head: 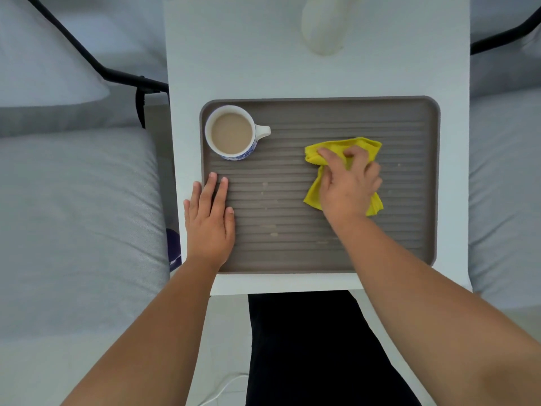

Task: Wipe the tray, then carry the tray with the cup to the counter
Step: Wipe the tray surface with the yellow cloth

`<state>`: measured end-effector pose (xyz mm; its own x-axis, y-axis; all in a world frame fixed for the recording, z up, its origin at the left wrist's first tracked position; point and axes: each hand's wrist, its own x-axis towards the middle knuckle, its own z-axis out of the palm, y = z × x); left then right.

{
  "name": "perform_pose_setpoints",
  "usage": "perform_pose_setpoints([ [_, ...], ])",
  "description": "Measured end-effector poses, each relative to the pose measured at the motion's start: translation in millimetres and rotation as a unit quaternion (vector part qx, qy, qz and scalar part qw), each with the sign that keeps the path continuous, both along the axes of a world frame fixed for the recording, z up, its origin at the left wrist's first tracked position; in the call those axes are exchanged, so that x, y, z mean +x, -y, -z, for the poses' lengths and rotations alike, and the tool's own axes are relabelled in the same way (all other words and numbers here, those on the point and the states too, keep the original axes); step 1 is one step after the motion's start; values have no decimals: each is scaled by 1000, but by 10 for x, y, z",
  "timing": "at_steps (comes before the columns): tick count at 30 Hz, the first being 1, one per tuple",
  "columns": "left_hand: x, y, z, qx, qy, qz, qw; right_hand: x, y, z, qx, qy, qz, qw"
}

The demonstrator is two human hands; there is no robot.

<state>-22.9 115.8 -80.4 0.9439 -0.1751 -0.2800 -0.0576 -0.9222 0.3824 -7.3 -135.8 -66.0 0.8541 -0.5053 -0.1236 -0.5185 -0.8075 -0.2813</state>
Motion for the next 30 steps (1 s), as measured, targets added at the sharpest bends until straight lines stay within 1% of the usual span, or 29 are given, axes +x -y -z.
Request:
perform_pose_setpoints([
  [3,3,8,-5,-4,4,3,1000,216,-326,-10,24,-23,-107,994],
  [5,3,12,-12,-3,4,2,1000,318,-505,-30,23,-32,-161,986],
  [8,6,15,-27,-3,3,-1,1000,383,-536,-50,6,-47,-211,976],
  [10,5,16,-36,-3,1,-1,1000,364,-402,-55,-1,-58,-222,973],
  [13,0,12,-42,-2,-2,-6,1000,238,-108,-77,2,-63,-176,982],
  [18,4,24,-35,-10,-5,-15,1000,-168,598,-67,-35,-40,-54,997],
  [20,2,34,-35,-12,0,-17,1000,-332,773,-57,-58,-26,-31,998],
  [22,1,30,-29,-11,2,-19,1000,-434,773,-39,-67,-23,-7,997],
  [25,-6,17,-7,-8,6,-16,1000,-384,550,-30,-44,-29,67,996],
  [27,-5,8,10,-7,9,-15,1000,-297,297,-48,-28,-32,59,997],
  [30,-6,17,19,-4,13,-12,1000,-200,-136,-74,-10,-27,-22,999],
])
